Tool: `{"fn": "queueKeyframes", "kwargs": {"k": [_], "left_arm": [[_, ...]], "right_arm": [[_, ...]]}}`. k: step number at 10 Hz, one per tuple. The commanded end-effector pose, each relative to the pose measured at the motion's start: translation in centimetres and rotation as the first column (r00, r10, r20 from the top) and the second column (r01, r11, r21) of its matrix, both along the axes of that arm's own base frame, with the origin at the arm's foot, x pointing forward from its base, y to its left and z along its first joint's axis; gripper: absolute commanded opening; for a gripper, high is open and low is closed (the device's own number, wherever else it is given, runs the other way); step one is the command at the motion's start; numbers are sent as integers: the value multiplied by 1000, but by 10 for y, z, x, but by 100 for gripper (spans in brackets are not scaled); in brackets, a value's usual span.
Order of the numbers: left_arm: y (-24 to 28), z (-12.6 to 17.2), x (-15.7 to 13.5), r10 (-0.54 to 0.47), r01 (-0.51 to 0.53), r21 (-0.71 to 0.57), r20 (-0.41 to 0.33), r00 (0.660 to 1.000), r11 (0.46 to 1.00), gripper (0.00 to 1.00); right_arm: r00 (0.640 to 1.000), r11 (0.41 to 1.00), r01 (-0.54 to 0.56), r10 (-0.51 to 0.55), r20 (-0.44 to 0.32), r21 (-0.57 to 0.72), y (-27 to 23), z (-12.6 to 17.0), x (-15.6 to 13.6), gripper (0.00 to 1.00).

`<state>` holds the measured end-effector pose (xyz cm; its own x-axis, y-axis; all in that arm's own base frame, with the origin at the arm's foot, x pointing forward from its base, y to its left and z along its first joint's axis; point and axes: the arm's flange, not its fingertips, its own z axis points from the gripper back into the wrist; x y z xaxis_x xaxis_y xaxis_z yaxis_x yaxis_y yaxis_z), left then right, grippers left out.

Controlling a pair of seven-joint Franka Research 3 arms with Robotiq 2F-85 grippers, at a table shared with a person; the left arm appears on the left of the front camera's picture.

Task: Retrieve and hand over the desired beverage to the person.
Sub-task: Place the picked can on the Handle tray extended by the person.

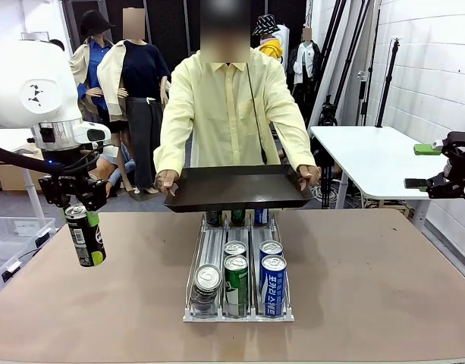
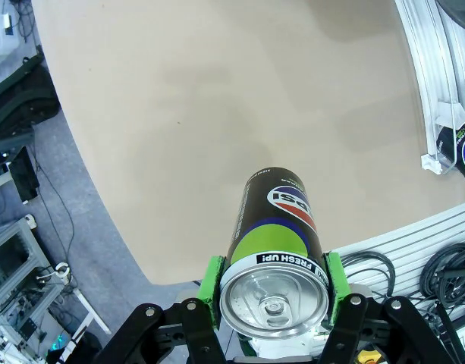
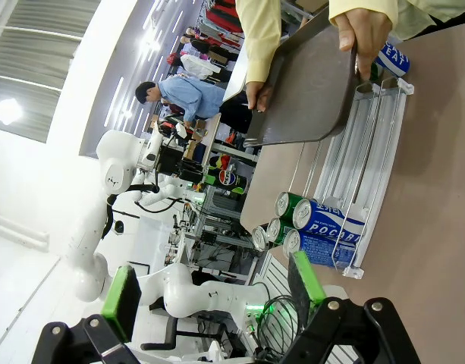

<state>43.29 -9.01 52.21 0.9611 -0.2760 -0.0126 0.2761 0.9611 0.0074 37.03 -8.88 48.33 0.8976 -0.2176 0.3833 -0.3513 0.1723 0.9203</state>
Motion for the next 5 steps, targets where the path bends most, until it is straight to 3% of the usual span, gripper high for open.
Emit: {"fn": "queueKeyframes", "kwargs": {"k": [1, 5], "left_arm": [[1, 4, -1, 3, -3, 1, 9, 1000, 1000, 0], [1, 4, -1, 3, -3, 1, 9, 1000, 1000, 0]], "right_arm": [[1000, 1000, -5, 5, -5, 11, 0, 1, 0, 100], [1000, 1000, -5, 5, -5, 11, 0, 1, 0, 100]]}}
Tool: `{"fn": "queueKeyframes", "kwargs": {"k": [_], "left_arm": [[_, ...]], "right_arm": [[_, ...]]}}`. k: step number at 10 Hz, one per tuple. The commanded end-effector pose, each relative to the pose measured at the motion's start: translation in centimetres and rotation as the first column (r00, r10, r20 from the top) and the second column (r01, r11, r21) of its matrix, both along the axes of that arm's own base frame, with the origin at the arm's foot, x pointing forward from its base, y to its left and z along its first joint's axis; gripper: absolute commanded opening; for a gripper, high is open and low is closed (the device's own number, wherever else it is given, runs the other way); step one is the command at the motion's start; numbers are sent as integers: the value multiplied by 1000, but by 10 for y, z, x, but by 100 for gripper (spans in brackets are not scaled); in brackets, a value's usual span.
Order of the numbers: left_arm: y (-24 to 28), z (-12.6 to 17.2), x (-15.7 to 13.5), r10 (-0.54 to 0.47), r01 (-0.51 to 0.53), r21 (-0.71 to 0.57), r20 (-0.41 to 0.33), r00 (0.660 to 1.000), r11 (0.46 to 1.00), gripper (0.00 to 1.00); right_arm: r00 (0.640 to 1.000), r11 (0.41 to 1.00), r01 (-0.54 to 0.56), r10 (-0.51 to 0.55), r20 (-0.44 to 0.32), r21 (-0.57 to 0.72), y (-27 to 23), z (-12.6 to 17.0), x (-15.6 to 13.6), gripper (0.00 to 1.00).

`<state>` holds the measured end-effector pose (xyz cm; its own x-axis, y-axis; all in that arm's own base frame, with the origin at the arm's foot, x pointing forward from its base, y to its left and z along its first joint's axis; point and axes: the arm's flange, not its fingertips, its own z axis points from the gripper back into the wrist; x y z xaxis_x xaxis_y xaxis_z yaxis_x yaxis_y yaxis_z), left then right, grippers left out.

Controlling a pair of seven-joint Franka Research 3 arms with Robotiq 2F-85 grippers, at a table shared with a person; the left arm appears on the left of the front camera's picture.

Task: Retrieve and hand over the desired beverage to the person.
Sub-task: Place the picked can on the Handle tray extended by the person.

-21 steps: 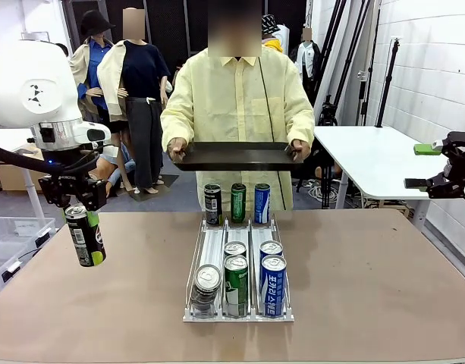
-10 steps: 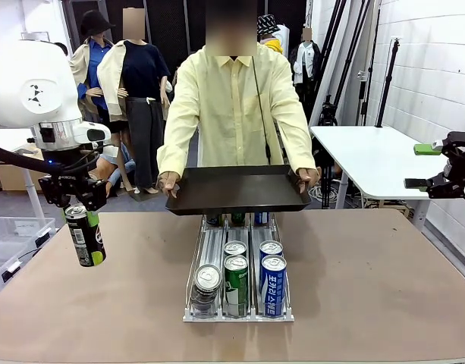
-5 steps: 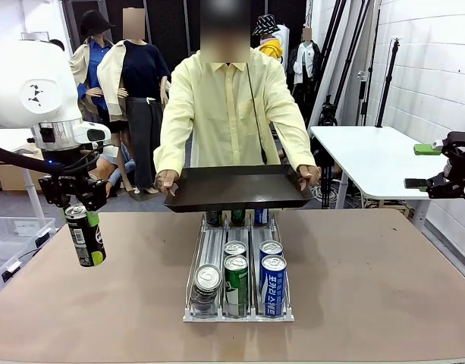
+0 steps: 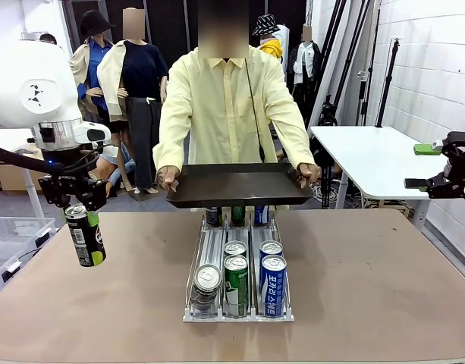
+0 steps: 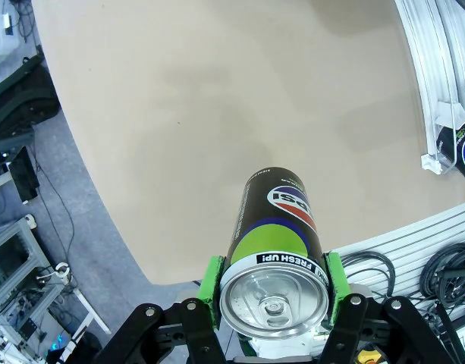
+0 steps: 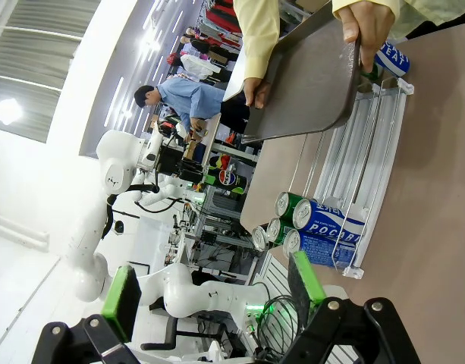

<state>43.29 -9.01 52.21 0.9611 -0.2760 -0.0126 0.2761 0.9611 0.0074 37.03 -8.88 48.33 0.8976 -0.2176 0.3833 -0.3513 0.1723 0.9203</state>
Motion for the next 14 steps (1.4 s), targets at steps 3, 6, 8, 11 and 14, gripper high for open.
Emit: {"fn": "queueKeyframes", "kwargs": {"k": [3, 6, 8, 11, 14], "left_arm": [[1, 4, -1, 3, -3, 1, 9, 1000, 1000, 0], [2, 10, 1, 1, 0, -35, 8, 1000, 999, 0], [12, 46, 10, 37, -35, -93, 19, 999, 995, 0], [11, 108, 34, 49, -43, -112, 46, 998, 993, 0], [-29, 165, 63, -15, 26, -116, 88, 996, 993, 0]], "right_arm": [[1000, 1000, -5, 5, -5, 11, 0, 1, 0, 100], [1000, 1000, -5, 5, -5, 11, 0, 1, 0, 100], [1000, 1000, -5, 5, -5, 11, 0, 1, 0, 100], [1000, 1000, -5, 5, -5, 11, 0, 1, 0, 100], [1000, 1000, -5, 5, -5, 11, 0, 1, 0, 100]]}}
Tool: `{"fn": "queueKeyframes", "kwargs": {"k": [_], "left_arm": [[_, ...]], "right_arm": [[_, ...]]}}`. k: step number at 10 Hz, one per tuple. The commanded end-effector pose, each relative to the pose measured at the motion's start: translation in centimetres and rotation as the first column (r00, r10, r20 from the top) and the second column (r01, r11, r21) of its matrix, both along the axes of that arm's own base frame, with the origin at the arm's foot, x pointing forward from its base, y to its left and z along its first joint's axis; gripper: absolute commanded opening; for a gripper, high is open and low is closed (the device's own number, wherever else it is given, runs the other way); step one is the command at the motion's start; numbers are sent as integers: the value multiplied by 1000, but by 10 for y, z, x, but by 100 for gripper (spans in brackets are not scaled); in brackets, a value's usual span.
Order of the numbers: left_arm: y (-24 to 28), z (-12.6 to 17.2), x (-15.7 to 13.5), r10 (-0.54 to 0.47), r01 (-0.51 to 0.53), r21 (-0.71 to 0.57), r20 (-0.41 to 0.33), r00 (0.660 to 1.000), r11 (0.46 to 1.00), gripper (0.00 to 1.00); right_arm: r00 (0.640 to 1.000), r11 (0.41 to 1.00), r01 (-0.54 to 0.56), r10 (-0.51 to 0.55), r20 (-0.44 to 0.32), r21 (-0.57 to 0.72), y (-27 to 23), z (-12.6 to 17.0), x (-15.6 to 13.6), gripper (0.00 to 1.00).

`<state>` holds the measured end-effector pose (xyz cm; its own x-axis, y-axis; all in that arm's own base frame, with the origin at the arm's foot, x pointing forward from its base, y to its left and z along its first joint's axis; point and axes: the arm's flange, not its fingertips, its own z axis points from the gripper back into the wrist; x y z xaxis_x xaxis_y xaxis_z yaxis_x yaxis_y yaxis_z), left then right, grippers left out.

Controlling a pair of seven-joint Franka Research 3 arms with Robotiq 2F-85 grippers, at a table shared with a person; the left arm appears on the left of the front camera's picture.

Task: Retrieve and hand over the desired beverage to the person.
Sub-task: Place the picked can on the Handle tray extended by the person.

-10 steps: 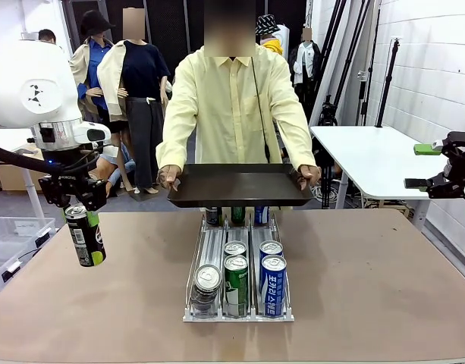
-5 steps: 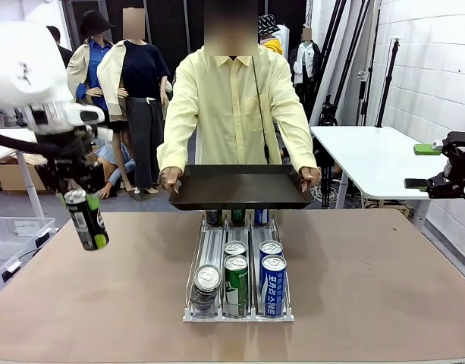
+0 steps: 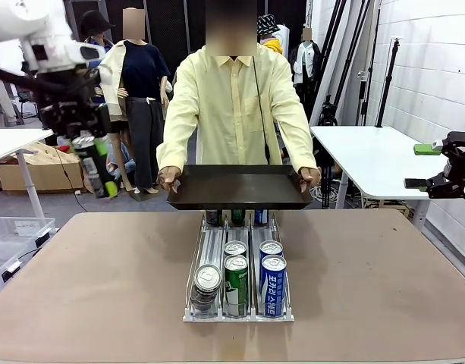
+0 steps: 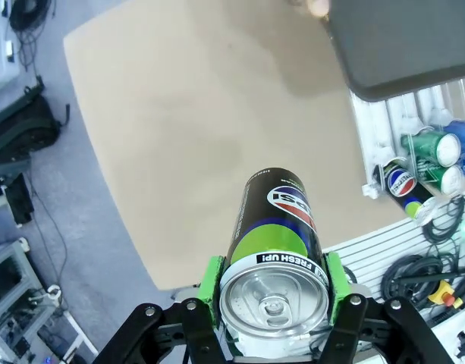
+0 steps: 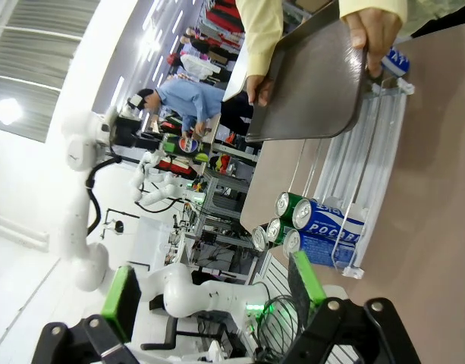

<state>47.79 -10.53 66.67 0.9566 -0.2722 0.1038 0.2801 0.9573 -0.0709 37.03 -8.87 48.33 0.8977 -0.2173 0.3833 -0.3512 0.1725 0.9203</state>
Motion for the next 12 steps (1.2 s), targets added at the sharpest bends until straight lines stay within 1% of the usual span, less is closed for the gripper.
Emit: {"fn": "queueKeyframes", "kwargs": {"k": [1, 4, 5, 9, 11, 12], "left_arm": [[-31, 33, 26, -41, 41, 0, 1, 999, 999, 0], [-88, 62, 47, -56, 55, 21, 41, 998, 998, 0], [-106, 66, 52, -62, 60, 34, 43, 997, 998, 0], [-175, 62, 77, -78, 73, 83, 62, 995, 994, 0], [-202, 58, 84, -92, 85, 84, 81, 992, 993, 0], [-215, 54, 88, -107, 101, 87, 68, 992, 991, 0]], "right_arm": [[1000, 1000, -5, 5, -5, 12, 0, 1, 0, 100], [1000, 1000, -5, 5, -5, 12, 0, 1, 0, 100], [1000, 1000, -5, 5, -5, 12, 0, 1, 0, 100], [1000, 1000, -5, 5, -5, 12, 0, 1, 0, 100], [1000, 1000, -5, 5, -5, 12, 0, 1, 0, 100], [1000, 1000, -5, 5, -5, 12, 0, 1, 0, 100]]}}
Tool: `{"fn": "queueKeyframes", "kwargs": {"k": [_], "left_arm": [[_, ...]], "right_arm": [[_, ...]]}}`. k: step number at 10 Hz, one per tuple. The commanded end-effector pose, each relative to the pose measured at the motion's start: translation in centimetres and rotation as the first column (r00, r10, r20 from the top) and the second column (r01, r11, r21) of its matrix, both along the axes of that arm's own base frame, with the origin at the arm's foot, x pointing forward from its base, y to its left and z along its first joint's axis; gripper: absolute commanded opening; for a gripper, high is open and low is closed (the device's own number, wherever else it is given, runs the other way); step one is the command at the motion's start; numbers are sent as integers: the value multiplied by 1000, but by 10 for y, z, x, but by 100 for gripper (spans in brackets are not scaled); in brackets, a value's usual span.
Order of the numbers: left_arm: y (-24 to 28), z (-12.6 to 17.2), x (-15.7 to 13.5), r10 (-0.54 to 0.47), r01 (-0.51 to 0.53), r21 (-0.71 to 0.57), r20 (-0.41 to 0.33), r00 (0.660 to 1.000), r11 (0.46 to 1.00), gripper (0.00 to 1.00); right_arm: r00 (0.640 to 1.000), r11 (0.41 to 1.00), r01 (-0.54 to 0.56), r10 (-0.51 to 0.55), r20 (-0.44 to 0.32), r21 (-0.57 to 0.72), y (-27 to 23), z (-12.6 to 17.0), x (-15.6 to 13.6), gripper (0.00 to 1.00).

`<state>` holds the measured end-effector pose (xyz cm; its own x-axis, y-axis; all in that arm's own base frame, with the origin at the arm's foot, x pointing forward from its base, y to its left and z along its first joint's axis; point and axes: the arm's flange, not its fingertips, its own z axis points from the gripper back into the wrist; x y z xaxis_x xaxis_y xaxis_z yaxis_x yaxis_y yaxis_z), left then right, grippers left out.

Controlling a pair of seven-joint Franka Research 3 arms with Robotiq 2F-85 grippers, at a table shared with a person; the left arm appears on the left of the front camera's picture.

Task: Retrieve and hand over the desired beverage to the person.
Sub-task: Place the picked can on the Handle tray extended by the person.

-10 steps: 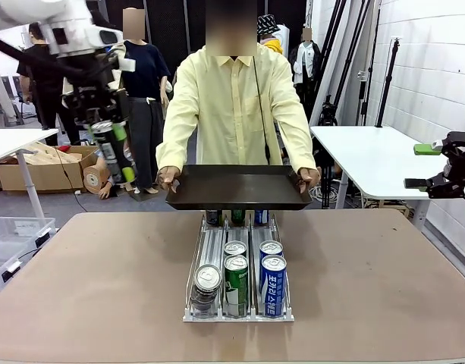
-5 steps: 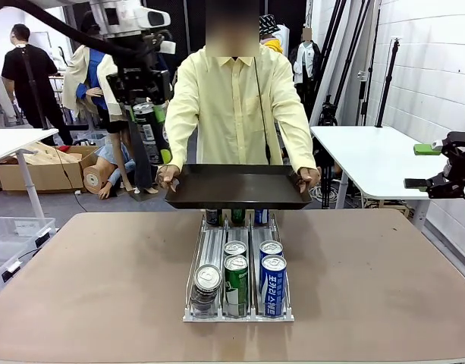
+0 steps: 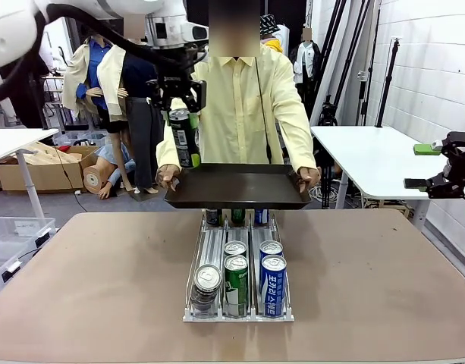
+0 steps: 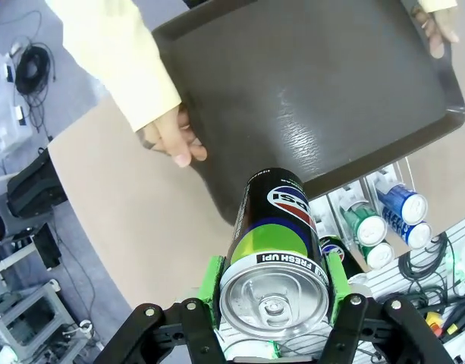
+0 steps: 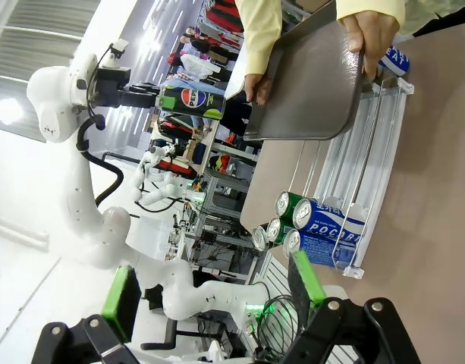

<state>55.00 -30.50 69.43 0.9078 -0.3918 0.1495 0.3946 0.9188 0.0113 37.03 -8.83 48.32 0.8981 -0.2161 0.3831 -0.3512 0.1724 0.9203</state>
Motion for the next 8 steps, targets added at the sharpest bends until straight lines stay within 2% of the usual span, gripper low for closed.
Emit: {"fn": "queueKeyframes", "kwargs": {"k": [1, 4, 8], "left_arm": [[-26, 20, 22, 5, -5, 32, -15, 1000, 999, 0], [-47, -5, 35, -23, 26, 48, -69, 997, 998, 0], [-66, -36, 40, -44, 53, 92, -102, 994, 994, 0]], "right_arm": [[1000, 1000, -3, 3, -4, 12, 0, 1, 0, 100], [1000, 1000, -3, 3, -4, 12, 0, 1, 0, 100], [1000, 1000, -3, 3, -4, 12, 0, 1, 0, 100]]}}
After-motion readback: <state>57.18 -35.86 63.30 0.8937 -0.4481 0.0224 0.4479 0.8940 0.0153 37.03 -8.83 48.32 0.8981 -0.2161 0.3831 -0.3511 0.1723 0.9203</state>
